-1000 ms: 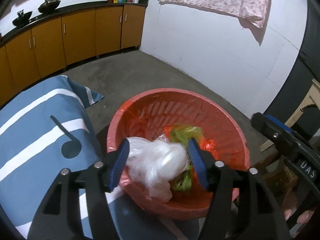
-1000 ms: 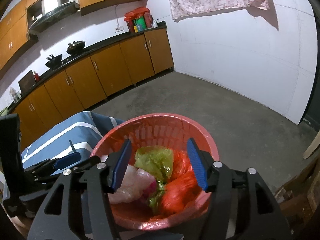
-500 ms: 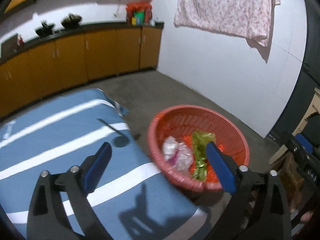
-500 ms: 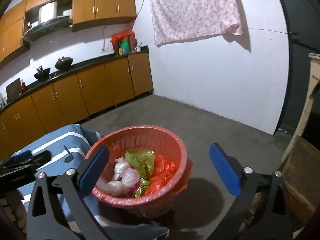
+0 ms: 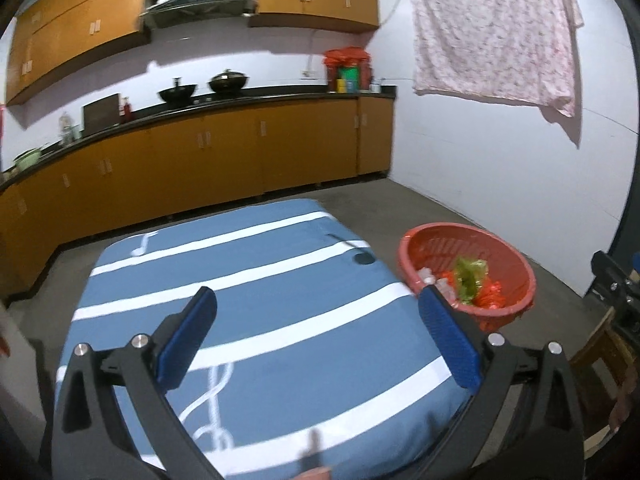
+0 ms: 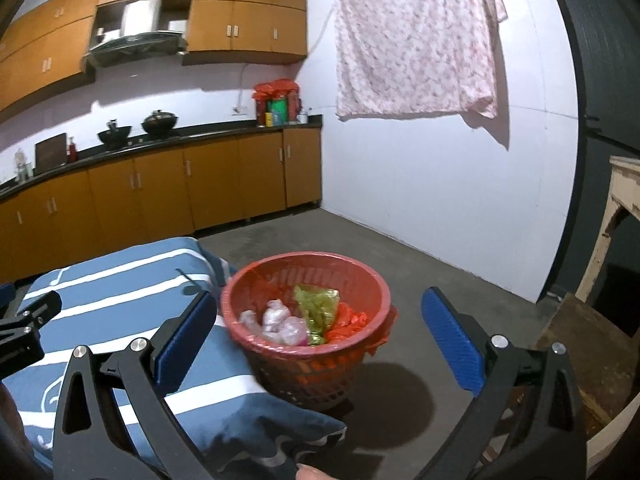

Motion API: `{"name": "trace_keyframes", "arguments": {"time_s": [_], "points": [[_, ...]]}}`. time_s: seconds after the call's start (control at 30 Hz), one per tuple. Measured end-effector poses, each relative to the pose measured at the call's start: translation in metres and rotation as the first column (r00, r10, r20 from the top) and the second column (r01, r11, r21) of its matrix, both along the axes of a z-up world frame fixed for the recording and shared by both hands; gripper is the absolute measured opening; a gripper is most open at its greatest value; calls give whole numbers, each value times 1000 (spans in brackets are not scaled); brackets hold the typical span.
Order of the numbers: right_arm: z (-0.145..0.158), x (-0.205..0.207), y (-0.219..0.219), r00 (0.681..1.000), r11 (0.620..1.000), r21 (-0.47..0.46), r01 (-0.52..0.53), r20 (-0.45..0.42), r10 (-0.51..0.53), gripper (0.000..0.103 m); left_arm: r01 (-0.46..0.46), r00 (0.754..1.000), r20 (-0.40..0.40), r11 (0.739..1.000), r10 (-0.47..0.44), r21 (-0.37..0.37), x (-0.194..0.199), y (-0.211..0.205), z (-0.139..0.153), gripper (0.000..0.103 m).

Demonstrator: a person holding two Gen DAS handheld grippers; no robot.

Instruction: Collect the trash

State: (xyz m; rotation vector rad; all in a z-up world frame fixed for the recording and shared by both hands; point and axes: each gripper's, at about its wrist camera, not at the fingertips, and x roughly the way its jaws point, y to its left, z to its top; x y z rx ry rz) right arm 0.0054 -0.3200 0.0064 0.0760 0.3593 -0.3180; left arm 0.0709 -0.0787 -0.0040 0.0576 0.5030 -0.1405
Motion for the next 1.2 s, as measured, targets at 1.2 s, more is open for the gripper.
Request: {"name": "trace_keyframes", "arguments": {"time_s": [1.2], "points": [[2, -54, 79, 991, 990, -55, -128, 22, 129, 101, -117, 990, 74, 993, 119, -31, -98, 67, 5, 99]]}}
